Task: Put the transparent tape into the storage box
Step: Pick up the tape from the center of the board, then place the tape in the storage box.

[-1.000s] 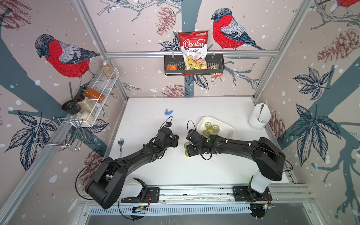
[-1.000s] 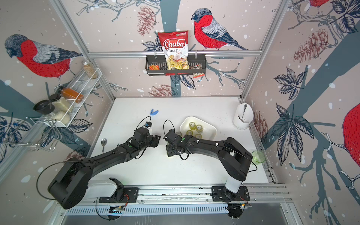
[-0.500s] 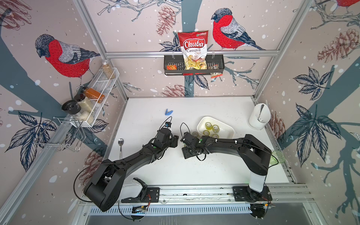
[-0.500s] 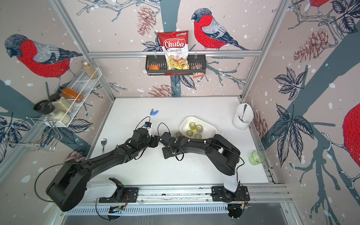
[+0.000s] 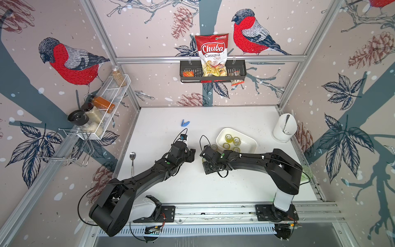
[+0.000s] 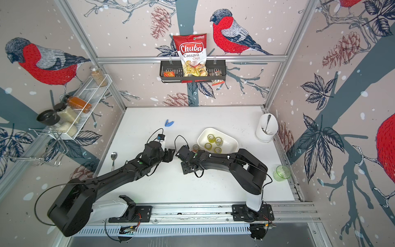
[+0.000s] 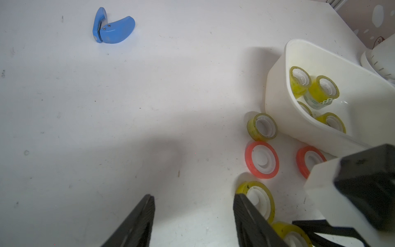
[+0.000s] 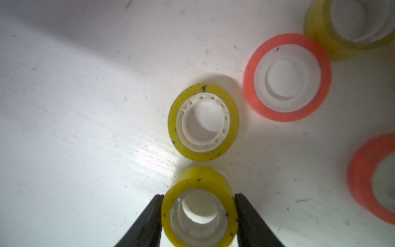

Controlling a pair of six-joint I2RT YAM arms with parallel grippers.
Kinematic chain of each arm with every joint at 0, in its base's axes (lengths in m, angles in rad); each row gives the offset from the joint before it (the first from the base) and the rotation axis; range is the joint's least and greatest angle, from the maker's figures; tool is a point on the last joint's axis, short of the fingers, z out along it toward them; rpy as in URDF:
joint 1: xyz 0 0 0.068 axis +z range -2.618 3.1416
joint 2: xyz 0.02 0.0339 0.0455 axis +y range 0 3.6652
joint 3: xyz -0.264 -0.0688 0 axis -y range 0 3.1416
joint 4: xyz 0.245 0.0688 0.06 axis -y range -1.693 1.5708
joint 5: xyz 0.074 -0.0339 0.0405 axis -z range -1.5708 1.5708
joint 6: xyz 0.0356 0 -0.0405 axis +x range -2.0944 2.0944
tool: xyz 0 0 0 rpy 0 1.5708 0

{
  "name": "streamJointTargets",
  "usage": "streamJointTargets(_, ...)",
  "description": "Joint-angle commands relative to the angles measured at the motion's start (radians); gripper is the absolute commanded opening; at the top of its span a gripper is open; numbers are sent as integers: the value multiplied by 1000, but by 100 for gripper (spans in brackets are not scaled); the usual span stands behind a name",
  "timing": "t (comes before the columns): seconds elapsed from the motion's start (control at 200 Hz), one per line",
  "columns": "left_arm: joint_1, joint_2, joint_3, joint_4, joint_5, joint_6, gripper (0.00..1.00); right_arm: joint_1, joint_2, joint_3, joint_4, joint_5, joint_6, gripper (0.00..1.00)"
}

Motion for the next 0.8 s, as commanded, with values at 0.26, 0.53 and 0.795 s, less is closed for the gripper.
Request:
streamJointTargets(0.26, 4, -1, 3, 2, -17, 15, 64, -131, -198, -90, -5, -55, -20, 56)
streamJointTargets(0.53, 4, 9, -3, 12, -13, 24, 64, -332, -302, -122, -8, -118, -76, 55)
streamJointTargets(0.795, 4, 1, -4, 14, -12, 24, 64, -489, -286, -79, -5, -140, -123, 55)
